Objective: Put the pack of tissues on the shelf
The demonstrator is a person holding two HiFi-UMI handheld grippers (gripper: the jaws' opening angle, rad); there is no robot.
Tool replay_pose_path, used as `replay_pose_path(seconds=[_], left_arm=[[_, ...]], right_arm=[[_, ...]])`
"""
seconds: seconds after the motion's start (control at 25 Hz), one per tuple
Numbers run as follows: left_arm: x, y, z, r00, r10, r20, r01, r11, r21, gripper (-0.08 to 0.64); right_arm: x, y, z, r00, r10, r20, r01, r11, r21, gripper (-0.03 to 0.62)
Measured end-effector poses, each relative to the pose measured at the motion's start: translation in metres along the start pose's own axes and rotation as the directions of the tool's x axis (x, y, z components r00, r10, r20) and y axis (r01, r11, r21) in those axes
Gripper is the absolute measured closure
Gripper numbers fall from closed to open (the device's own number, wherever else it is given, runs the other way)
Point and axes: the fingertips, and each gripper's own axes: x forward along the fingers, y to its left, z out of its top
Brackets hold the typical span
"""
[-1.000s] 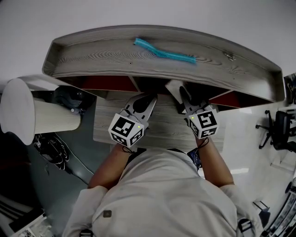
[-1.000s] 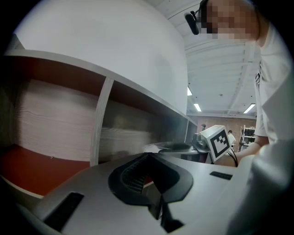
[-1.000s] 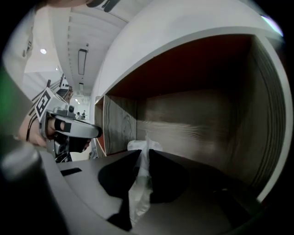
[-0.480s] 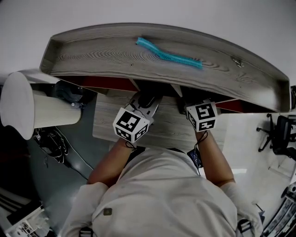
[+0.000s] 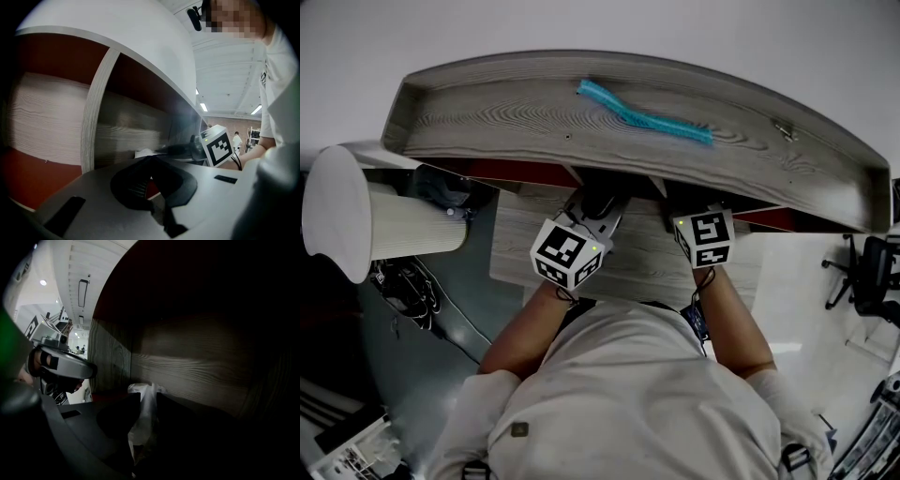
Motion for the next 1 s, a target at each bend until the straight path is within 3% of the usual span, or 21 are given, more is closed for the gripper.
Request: replay_pose_path(seconds=[0.4, 1.0], left_arm=[[-0.006, 0.000, 0.003, 1.000, -0.003, 0.013, 0.003, 1.000, -0.001, 0.544], [-0.037, -0.014, 0.011, 0.998, -0.043, 0.041, 0.042, 0.999, 0.020, 0.544]], right_arm=[[-0.008, -0.008, 0.016, 0.998, -0.038, 0.057, 0.039, 0.999, -0.023, 0.374], [-0.043, 0.004, 0.033, 0.990, -0.113, 0.090, 0.117, 0.992, -0.038, 0.351]])
